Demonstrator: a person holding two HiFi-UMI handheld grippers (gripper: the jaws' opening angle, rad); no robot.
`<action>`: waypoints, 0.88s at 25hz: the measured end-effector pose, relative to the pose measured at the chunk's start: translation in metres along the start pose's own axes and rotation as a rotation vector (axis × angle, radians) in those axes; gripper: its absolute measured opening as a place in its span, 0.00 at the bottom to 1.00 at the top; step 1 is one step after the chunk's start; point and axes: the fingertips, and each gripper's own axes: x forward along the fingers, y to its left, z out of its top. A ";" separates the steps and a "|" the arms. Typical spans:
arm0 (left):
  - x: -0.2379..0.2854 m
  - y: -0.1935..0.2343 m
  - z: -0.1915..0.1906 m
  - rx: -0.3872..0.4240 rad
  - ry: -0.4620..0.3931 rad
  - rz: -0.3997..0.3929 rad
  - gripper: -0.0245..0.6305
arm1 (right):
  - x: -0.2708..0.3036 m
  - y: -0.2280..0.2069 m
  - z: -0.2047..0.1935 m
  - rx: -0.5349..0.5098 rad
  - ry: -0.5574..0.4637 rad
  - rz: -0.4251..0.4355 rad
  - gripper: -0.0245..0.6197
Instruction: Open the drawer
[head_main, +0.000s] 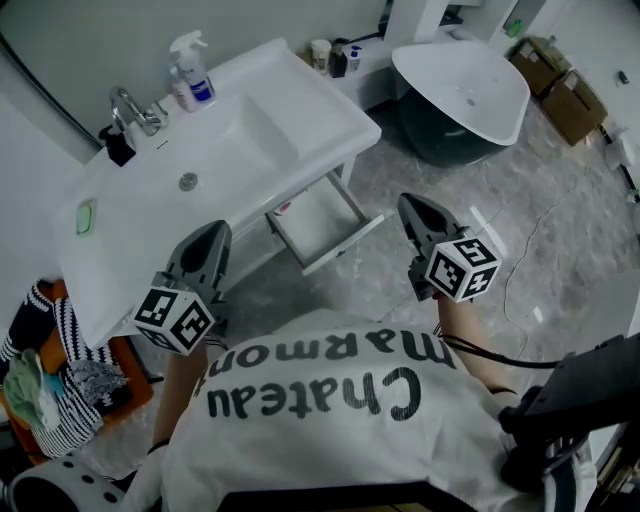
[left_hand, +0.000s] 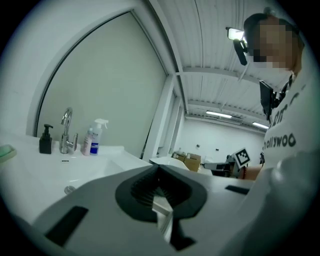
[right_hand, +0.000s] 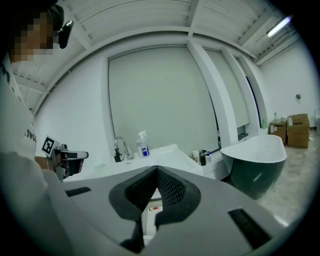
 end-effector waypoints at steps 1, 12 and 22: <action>-0.002 0.002 -0.002 -0.005 0.003 0.003 0.05 | 0.001 0.002 -0.001 -0.004 0.004 -0.002 0.05; -0.012 0.015 -0.015 -0.037 0.034 0.026 0.05 | 0.007 0.009 -0.008 -0.032 0.019 -0.036 0.05; -0.011 0.019 -0.018 -0.022 0.037 0.039 0.05 | 0.010 0.007 -0.008 -0.033 0.020 -0.038 0.05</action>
